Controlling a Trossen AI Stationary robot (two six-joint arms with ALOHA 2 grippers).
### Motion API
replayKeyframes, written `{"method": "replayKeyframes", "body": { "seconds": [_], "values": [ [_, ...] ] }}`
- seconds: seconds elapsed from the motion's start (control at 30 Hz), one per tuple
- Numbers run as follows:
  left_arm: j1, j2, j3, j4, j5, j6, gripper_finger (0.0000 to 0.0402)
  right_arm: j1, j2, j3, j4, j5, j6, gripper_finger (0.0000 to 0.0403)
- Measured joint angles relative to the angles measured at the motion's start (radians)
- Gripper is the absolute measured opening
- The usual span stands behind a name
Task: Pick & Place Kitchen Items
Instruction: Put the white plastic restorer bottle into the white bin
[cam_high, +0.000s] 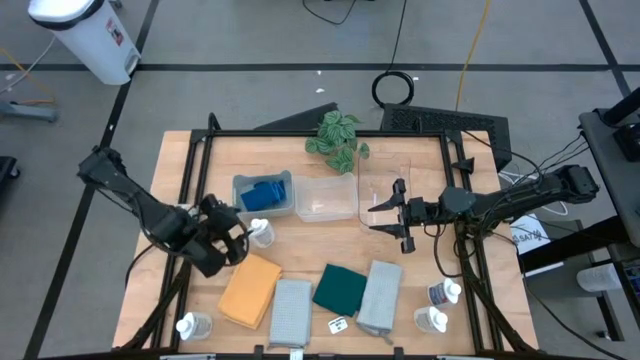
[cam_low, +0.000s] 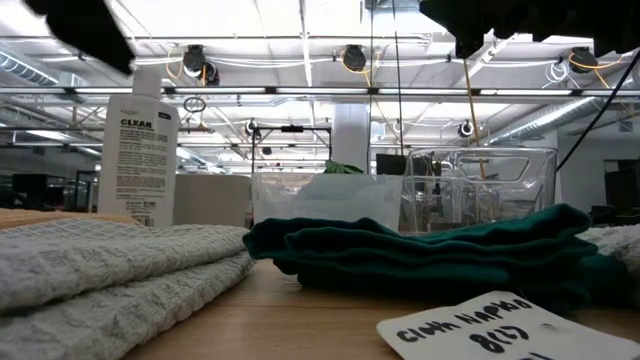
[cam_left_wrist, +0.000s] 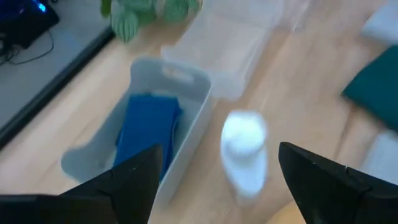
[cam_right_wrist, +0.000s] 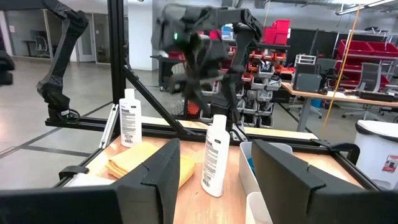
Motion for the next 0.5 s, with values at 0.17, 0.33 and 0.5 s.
{"method": "replayKeyframes", "body": {
  "seconds": [0.17, 0.33, 0.5],
  "values": [
    [-0.058, -0.014, -0.165, 0.019, -0.087, -0.233, 0.0326, 0.0, 0.0, 0.0, 0.012, 0.0, -0.001, 0.0171],
    [-0.124, -0.035, -0.312, 0.198, -0.149, -0.274, 0.0324, 0.0, 0.0, 0.0, 0.03, 0.0, -0.027, 0.0171],
    [-0.166, -0.055, -0.421, 0.412, -0.049, -0.142, 0.0309, 0.0, 0.0, 0.0, 0.037, 0.0, -0.06, 0.0171]
  ]
}}
